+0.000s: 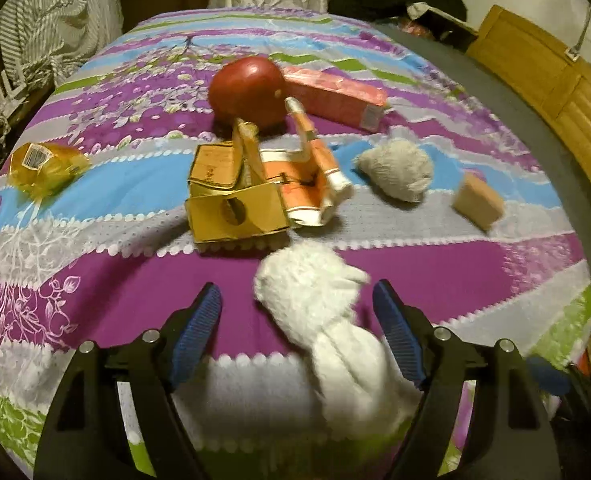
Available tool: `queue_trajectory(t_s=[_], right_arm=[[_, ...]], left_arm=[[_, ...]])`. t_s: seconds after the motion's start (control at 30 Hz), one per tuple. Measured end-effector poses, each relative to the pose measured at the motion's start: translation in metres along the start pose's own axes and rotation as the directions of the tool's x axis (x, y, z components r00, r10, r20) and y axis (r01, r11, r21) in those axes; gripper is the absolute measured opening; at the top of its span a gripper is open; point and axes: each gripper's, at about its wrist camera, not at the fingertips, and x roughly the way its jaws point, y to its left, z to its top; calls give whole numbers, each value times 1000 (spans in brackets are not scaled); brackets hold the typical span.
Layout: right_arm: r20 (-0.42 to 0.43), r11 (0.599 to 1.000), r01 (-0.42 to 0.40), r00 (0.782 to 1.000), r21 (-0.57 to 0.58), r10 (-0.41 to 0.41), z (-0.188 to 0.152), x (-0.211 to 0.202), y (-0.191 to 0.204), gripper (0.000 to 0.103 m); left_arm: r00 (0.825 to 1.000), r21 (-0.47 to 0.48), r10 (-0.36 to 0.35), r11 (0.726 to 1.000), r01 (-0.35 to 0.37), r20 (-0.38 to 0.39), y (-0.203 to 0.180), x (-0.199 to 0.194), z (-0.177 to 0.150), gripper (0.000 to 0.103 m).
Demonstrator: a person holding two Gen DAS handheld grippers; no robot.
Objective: Collect trash
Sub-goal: 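Grasp the white towel with the left tool while the right tool grasps the orange-white carton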
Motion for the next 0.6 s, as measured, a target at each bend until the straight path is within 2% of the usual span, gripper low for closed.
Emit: queue_trajectory(t_s=[0.1,0.17,0.23,0.3,0.37,0.6], right_arm=[[7,1000,-14,1000,-24,14,10,4,6,76],[13,999,-28,1000,-34,28,20,9,11,76],[21,998,-42,999,-53,43,36,20,18,71],[17,996,-44,999,-82,45,53,35,25,62],[-12,994,-48,999,-102,47,72,62,33,57],[-74,994,16,997,-112,-24,119,143,49,50]], left_arm=[[1000,-24,-4,1000,4,23,8,-2,-2,41],[999,-16,-5,1000,6,38,10,-9,-5,36],[998,-6,15,1000,-15,55,12,-15,-8,36],[999,-18,8,1000,-7,54,21,-19,-15,36],[998,-30,8,1000,-6,56,30,-22,-20,36],[999,-38,-4,999,6,54,46,-26,-28,36]])
